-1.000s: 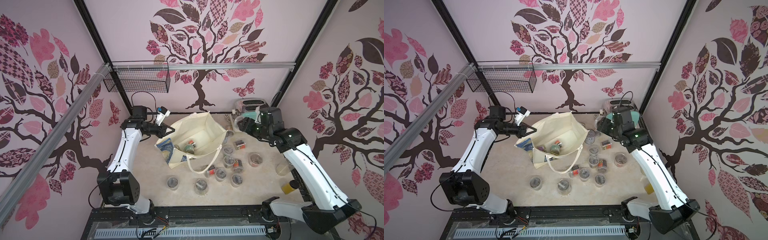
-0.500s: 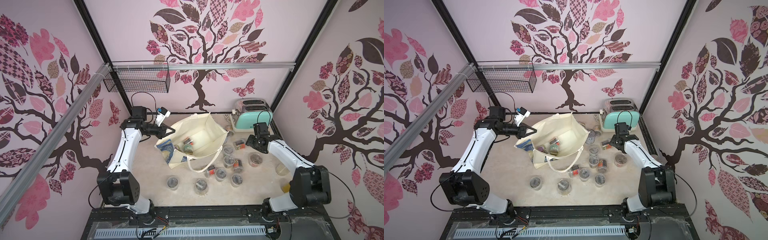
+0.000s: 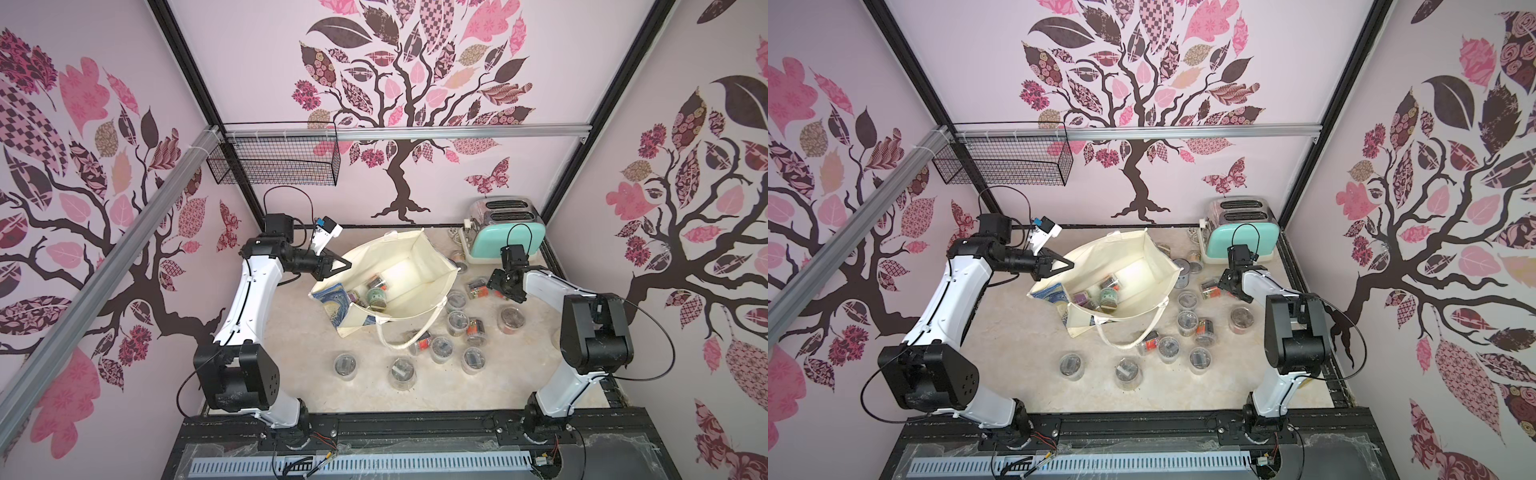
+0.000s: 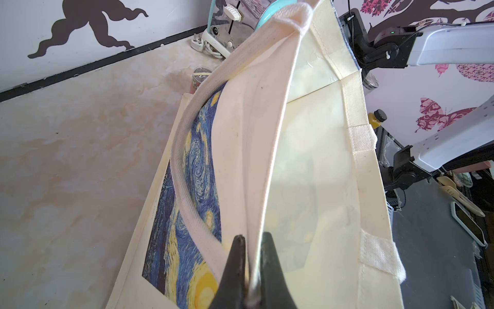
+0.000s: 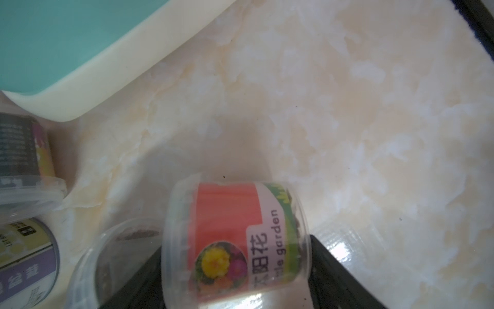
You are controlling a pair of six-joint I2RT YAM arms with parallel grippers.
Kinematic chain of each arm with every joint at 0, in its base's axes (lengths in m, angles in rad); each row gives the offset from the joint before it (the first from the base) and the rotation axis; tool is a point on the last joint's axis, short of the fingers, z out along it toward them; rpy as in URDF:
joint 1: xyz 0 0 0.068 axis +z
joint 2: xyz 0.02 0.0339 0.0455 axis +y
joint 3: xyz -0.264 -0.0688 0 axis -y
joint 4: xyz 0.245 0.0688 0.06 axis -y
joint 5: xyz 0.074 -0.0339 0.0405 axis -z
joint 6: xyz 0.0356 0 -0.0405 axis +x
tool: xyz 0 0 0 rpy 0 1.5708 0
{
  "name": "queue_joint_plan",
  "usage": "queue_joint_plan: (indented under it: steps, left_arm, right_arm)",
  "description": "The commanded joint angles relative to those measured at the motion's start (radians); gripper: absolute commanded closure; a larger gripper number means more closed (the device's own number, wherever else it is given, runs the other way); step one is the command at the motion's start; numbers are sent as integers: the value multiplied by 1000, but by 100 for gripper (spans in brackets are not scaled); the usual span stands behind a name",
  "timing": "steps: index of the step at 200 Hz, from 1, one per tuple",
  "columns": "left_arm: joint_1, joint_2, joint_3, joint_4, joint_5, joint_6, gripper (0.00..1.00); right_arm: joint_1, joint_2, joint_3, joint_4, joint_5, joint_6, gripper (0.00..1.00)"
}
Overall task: Take out the seed jars from the canvas bag
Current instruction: Place the seed jar at the center of the board, then adjust the canvas bag at the center of the board.
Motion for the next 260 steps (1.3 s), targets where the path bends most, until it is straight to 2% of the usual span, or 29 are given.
queue_joint_plan:
  steps: [1,31,70,106,124,143,162,185,217,260]
  left_arm:
    - [1,-16,26,-31,33,15,100]
    - [-5,-20,31,-54,31,43,100]
    - [-8,-26,67,-78,41,52,100]
    - [-10,-40,80,-78,39,51,100]
    - [-10,-41,80,-77,37,42,100]
    - [-13,-40,83,-75,37,20,100]
    - [-16,-43,79,-67,26,2,100]
    - [-19,-53,68,-7,-27,-79,100]
    - [-23,-58,79,-4,-11,-92,100]
    - [-25,-69,93,11,-8,-141,100]
  right_arm:
    - [-5,-11,13,-18,30,1,20]
    - [-6,-101,50,-84,12,-26,20]
    - [22,-332,102,-115,-66,-69,21]
    - [208,-474,200,-145,-72,-184,20]
    - [359,-504,259,-169,-36,-261,20]
    - [539,-509,309,-198,-6,-338,20]
    - [671,-487,347,-236,-39,-338,20]
    - [807,-437,362,-263,-74,-310,19]
    - [908,-340,305,-227,-101,-294,19]
    - [948,-248,192,-141,-136,-263,17]
